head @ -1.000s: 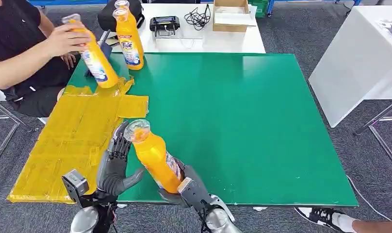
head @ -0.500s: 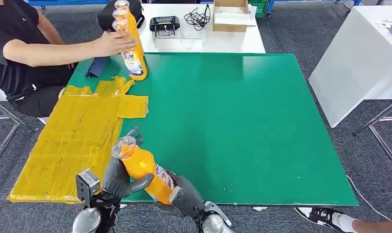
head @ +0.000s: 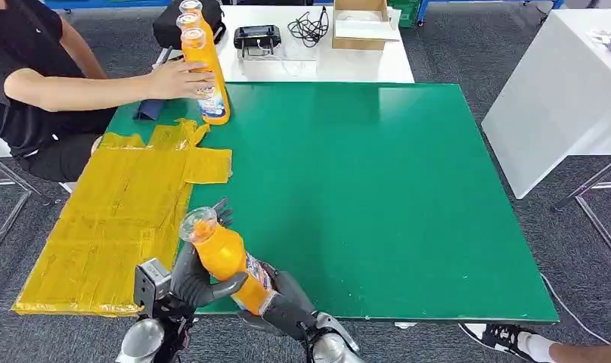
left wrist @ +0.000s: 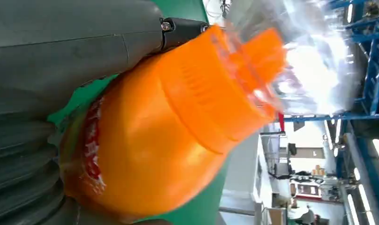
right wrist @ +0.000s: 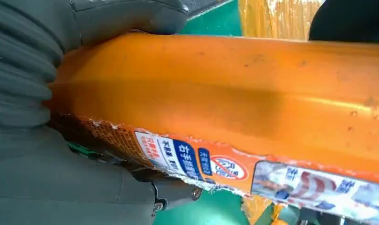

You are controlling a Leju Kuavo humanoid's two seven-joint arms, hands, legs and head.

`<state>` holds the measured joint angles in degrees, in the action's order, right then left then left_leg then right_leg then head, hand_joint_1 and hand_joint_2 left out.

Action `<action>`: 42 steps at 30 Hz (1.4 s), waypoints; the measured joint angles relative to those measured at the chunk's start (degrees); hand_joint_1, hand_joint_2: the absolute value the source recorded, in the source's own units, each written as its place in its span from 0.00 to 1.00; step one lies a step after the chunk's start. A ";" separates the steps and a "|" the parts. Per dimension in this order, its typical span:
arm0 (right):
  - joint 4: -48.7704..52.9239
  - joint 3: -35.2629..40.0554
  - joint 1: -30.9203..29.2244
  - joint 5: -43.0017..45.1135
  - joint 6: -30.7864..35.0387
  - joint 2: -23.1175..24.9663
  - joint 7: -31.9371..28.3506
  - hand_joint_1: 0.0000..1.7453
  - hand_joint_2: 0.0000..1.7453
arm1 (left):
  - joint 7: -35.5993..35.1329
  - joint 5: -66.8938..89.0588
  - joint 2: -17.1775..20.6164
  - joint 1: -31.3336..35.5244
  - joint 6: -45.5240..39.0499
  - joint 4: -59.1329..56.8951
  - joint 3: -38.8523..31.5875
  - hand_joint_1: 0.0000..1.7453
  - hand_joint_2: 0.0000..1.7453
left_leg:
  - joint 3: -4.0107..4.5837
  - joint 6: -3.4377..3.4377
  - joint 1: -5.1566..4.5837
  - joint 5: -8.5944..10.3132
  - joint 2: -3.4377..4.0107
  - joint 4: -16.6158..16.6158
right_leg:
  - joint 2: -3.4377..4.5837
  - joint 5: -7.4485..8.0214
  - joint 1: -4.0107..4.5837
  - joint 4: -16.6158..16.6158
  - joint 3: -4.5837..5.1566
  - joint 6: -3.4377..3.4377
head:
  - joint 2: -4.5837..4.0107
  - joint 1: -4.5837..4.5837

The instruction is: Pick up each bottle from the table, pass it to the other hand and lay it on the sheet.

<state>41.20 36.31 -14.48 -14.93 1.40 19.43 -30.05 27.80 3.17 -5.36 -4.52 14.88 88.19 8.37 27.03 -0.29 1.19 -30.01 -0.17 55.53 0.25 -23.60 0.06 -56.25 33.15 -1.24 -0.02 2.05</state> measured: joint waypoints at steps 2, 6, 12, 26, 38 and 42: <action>0.13 0.41 -0.10 0.20 0.09 -0.02 0.15 1.00 1.00 | -0.02 0.00 0.13 0.23 -0.06 -0.39 0.19 0.43 1.00 | 0.00 0.00 0.01 0.00 0.00 0.00 | 0.00 0.00 0.00 0.00 0.00 0.00 | 0.00 0.00; 0.13 0.94 -0.32 0.48 0.20 -0.02 0.31 1.00 1.00 | 0.07 -0.02 0.22 0.70 -0.09 -1.07 0.52 1.00 1.00 | 0.01 0.00 0.00 0.00 0.00 0.00 | 0.00 0.00 0.00 -0.01 0.00 0.00 | 0.00 0.00; 0.11 1.90 -0.74 1.90 0.70 -0.09 0.28 1.00 1.00 | 0.85 -0.04 0.42 1.28 0.59 -1.55 1.09 1.00 1.00 | 0.03 0.00 0.00 0.00 0.00 0.00 | 0.00 0.00 -0.01 0.00 0.00 0.00 | 0.00 0.00; 0.13 0.87 -1.88 0.98 1.81 -0.04 -1.09 0.00 1.00 | 2.71 0.46 0.85 1.91 0.11 -1.95 2.36 1.00 1.00 | 0.05 0.00 0.00 0.00 -0.02 0.00 | 0.00 0.00 0.00 0.00 0.00 0.00 | 0.00 0.00; 13.88 -5.01 -2.33 -3.48 2.32 -2.06 -0.13 0.00 0.00 | 3.83 16.55 0.22 3.86 -17.35 -0.42 1.46 1.00 1.00 | -0.06 0.00 -0.01 0.00 0.04 0.02 | 0.02 0.01 0.00 0.01 0.00 0.00 | 0.00 0.07; 16.28 -5.84 -2.28 -3.45 1.93 -2.60 -0.13 0.00 0.00 | 4.79 21.40 0.02 3.90 -22.71 -0.42 1.22 1.00 1.00 | -0.07 0.00 0.00 0.00 0.07 0.02 | 0.04 0.01 0.02 0.00 0.03 0.00 | 0.00 0.02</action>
<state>57.48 30.47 -16.76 -18.38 3.32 16.83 -30.18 32.59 24.57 -5.33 -0.63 -7.83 87.78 9.59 26.96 -0.29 1.18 -30.01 -0.10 55.55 0.29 -23.60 0.07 -56.25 33.17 -1.24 -0.02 2.08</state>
